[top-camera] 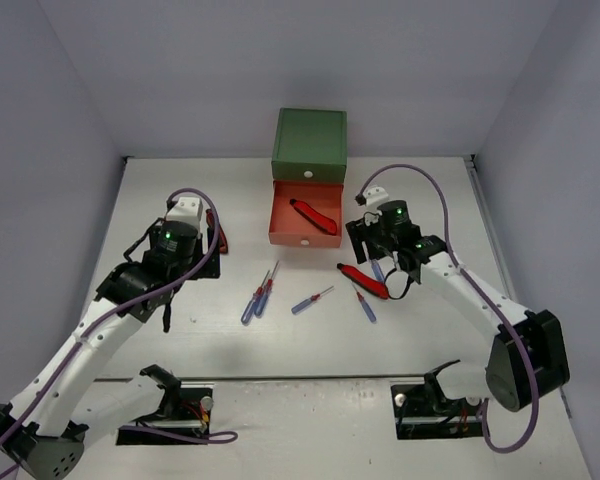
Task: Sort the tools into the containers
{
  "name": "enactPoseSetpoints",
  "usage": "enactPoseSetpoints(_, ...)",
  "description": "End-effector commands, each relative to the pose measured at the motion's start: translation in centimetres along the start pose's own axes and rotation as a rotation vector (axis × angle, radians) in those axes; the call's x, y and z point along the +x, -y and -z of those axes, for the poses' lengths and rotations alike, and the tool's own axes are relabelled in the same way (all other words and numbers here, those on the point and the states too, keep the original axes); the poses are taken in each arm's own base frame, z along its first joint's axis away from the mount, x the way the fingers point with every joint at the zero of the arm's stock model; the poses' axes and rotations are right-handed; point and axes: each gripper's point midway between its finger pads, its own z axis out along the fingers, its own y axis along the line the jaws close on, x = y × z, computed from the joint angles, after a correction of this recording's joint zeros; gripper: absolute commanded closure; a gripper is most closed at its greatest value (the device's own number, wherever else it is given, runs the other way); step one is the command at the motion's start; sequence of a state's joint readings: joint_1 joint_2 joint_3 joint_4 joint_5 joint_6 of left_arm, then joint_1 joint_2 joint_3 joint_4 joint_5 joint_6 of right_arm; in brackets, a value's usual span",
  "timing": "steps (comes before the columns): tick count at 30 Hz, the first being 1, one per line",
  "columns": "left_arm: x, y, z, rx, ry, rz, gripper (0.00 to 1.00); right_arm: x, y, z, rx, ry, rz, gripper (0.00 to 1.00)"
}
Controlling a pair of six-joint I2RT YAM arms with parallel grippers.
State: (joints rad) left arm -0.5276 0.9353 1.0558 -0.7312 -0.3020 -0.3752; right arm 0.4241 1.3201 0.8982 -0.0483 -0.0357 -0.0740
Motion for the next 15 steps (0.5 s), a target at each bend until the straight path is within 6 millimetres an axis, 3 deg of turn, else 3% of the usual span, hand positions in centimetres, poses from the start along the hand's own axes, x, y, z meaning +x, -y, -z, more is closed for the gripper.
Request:
enactPoseSetpoints(1, -2.7, 0.7, 0.4, 0.025, 0.059, 0.031, 0.25, 3.1, -2.4, -1.1, -0.085, -0.072, -0.100, 0.31)
enactPoseSetpoints(15, -1.9, 0.6, 0.1, 0.019, 0.043, 0.036, 0.25, 7.9, -2.4, -4.8, -0.064, -0.242, -0.101, 0.36)
